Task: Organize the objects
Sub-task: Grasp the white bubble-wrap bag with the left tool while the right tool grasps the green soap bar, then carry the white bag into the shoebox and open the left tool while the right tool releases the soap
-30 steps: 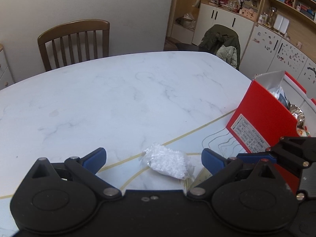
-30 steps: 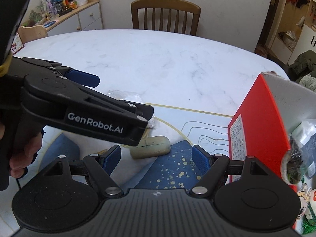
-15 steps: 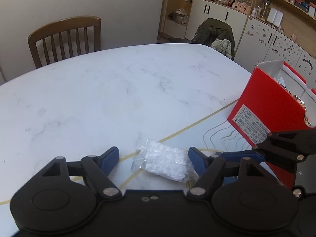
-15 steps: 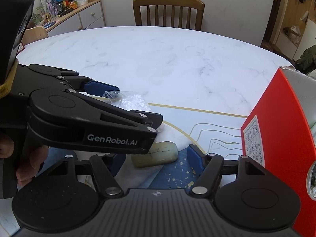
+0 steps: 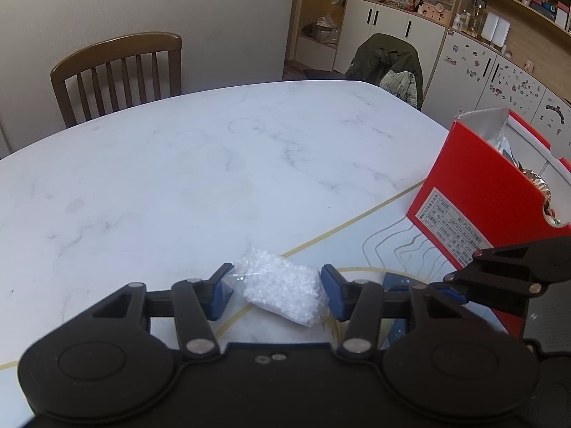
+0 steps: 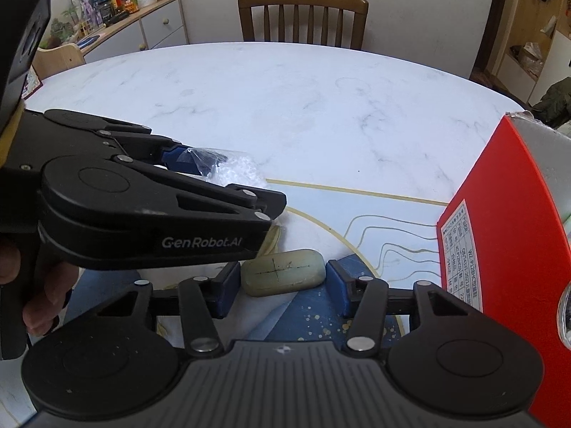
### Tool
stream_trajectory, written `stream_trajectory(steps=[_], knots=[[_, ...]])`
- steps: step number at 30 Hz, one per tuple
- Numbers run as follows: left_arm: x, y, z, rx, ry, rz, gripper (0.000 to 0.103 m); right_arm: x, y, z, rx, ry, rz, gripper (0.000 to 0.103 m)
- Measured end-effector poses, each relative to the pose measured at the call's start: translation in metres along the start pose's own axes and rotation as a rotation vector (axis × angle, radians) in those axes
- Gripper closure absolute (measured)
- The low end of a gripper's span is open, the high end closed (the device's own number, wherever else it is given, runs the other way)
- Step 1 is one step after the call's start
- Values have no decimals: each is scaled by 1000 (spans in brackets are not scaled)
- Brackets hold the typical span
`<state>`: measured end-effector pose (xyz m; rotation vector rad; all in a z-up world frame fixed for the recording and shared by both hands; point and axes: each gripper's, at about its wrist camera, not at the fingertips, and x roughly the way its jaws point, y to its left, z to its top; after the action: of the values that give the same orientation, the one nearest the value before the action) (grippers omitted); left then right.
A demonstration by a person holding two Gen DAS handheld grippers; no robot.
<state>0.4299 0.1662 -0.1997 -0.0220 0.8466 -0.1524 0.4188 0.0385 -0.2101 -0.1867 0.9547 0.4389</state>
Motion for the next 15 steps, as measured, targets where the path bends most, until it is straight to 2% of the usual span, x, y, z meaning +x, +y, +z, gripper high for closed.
stream_trajectory(steps=[7, 9, 15], knots=[[-12, -3, 1, -8, -4, 0, 56, -15, -1, -2, 32, -2, 1, 51], [-16, -4, 2, -14, -1, -8, 63, -22, -2, -3, 45, 1, 2, 51], [-26, -1, 0, -56, 15, -12, 66, -42, -2, -8, 80, 6, 0, 52]])
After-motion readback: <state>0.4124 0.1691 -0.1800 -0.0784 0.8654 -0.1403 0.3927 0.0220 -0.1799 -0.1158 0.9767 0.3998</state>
